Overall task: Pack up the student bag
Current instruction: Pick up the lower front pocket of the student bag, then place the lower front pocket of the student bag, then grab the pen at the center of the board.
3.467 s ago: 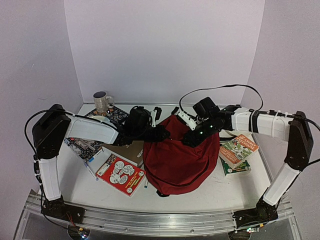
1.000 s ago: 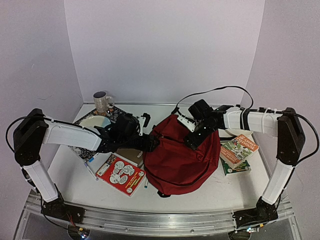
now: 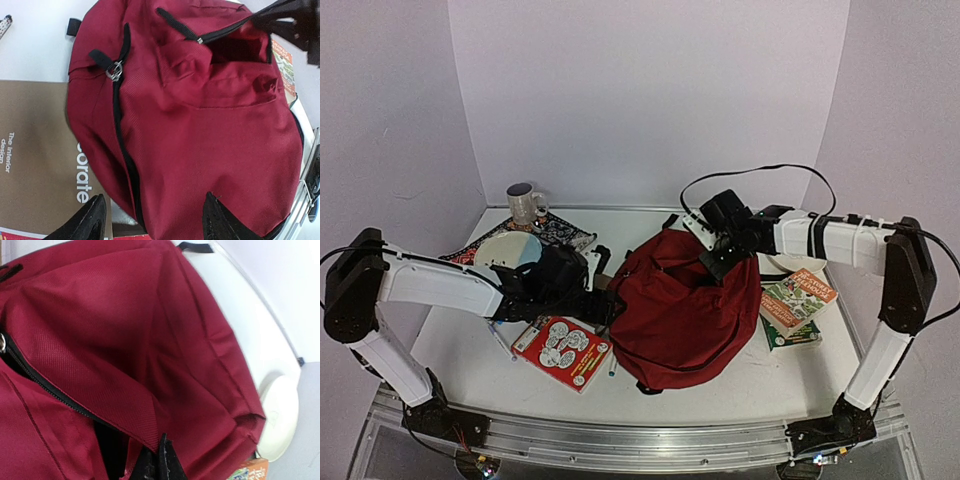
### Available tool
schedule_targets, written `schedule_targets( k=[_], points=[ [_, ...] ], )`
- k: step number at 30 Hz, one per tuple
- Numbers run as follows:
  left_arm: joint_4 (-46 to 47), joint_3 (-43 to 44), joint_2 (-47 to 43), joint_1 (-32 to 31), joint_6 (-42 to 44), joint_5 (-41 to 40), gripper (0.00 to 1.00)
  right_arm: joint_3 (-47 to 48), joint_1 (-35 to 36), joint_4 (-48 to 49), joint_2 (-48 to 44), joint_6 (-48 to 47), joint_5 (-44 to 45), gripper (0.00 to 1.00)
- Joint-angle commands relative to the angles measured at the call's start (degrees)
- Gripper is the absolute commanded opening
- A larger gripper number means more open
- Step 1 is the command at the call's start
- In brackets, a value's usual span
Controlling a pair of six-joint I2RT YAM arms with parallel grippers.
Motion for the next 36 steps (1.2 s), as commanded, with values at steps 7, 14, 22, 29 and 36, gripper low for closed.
schedule_targets(
  k=[7, 14, 22, 29, 36],
  points=[
    [-4.05, -0.11, -0.48, -1.53, -3.06, -2.43, 0.56, -1.12, -0.78, 1.36, -5.03, 0.76, 7.51, 0.00],
    [-6.98, 1.76, 1.60, -2.47, -2.79, -3.01, 0.47, -1.11, -1.41, 2.33, -5.22, 2.99, 6.30, 0.02],
    [-10.77, 4.72, 5.01, -4.86, -2.91, -3.50, 0.34, -1.97, -1.41, 3.80, -9.13, 5.50, -1.73, 0.30],
    [-14.81, 7.32, 6.69, -8.06, -4.65, -4.60, 0.29, -5.50, -1.43, 4.89, -14.53, 7.88, -6.97, 0.65],
    [-18.94, 9.85, 8.86, -11.39, -8.62, -5.66, 0.25, -11.42, -1.39, 7.86, -20.46, 9.80, -8.14, 0.81]
  ],
)
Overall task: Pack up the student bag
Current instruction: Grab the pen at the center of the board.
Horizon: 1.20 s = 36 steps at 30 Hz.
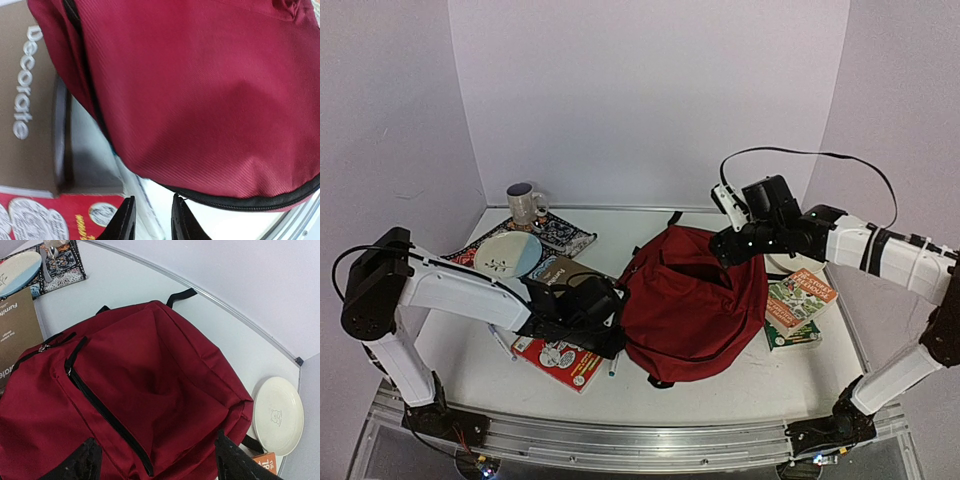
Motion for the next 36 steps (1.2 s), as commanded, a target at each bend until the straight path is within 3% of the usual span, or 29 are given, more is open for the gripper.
schedule_targets(
  k=[1, 10, 28, 33, 36],
  points=[
    [-3.91, 4.12, 1.93, -1.88, -3.56, -2.09, 0.24, -3.29, -0.22, 1.94, -3.65, 2.41, -1.45, 0.83],
    [-10.89, 7.59, 6.22, -2.75, -9.11, -5.69, 0.24, -7.90, -0.21, 4.54, -6.45, 4.40, -2.98, 0.91],
    [-15.73, 13.91, 14.55, -2.59, -8.26, -9.07, 0.29, -9.94, -0.20, 6.41, -6.83, 4.01, -2.99, 0.95],
    [-16.49, 13.12, 15.73, -2.58, -8.43, -7.34, 0.22, -9.38, -0.18, 6.51, -5.80, 2.92, -2.77, 0.96],
    [-16.60, 12.40, 14.70, -2.60, -8.44, -6.54, 0.11, -8.24, -0.21, 6.53, -4.31, 2.06, -2.29, 0.96]
  ],
)
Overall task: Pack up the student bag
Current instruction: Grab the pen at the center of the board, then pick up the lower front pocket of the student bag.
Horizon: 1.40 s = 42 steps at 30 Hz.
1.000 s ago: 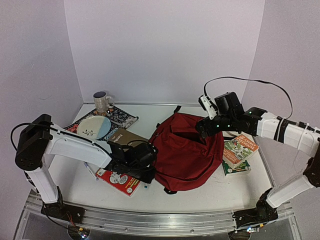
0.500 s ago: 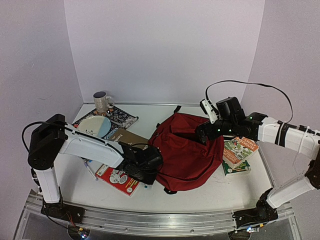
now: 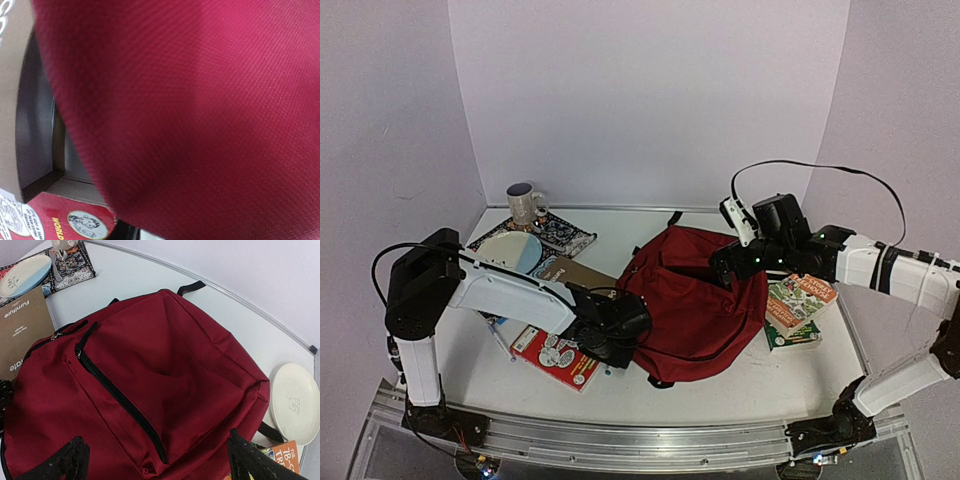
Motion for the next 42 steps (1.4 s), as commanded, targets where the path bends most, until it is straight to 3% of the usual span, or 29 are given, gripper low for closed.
schedule_targets(
  k=[1, 4, 19, 28, 33, 38, 42],
  points=[
    [-1.43, -0.36, 0.76, 0.26, -0.05, 0.73, 0.07, 1.74, -0.24, 0.83, 1.57, -2.34, 0.69, 0.96],
    [-1.77, -0.42, -0.67, 0.24, -0.05, 0.78, 0.00, 3.07, -0.20, 0.80, 3.42, -3.27, 0.86, 0.96],
    [-4.12, -0.98, -16.00, 1.32, 0.71, 0.35, 0.00, 6.78, -0.27, 0.37, 12.85, -9.21, 4.22, 0.95],
    [-3.75, 0.04, -21.47, 4.20, 3.06, -0.15, 0.00, 10.23, -0.40, -0.62, 19.94, -11.36, 8.29, 0.83],
    [-3.90, -3.61, -24.90, 5.75, 2.79, 0.28, 0.00, 11.04, -0.40, -0.70, 21.63, -11.27, 9.63, 0.62],
    [-3.88, -8.44, -29.04, 7.09, 1.02, 0.28, 0.00, 12.19, -0.39, -1.17, 20.95, -10.63, 9.06, 0.20],
    [-3.37, -10.21, -32.04, 8.31, -0.45, -0.33, 0.00, 12.89, -0.39, -2.02, 19.46, -10.12, 7.25, 0.02]
  ],
)
